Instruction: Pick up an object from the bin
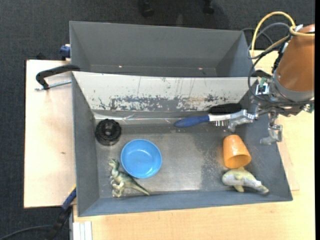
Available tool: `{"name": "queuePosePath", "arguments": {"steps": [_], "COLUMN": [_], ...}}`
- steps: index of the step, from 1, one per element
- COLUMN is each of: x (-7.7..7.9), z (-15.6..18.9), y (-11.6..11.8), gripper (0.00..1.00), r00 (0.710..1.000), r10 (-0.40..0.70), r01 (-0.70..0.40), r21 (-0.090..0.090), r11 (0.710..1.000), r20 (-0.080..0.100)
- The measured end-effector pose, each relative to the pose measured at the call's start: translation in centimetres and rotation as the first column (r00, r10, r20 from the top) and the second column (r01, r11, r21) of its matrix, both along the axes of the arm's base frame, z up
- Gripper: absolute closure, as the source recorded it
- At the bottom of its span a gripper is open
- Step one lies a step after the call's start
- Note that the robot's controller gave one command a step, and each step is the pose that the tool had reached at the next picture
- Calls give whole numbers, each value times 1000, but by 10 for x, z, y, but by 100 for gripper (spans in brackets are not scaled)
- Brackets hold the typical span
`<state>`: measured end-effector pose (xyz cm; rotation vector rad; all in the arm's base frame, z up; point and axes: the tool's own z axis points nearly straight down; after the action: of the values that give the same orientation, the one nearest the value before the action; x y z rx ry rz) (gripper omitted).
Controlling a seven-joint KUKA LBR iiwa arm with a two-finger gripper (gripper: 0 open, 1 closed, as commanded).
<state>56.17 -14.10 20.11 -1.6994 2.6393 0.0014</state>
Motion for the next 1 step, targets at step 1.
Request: {"name": "queuePosePath", "arguments": {"steps": [1], "x": [-5], "z": [-114], "y": [1], "gripper": [0], "r00": [1000], "r10": [5], "r01": [-5], "r21": [8], "r11": [1000], "r20": [-5]}}
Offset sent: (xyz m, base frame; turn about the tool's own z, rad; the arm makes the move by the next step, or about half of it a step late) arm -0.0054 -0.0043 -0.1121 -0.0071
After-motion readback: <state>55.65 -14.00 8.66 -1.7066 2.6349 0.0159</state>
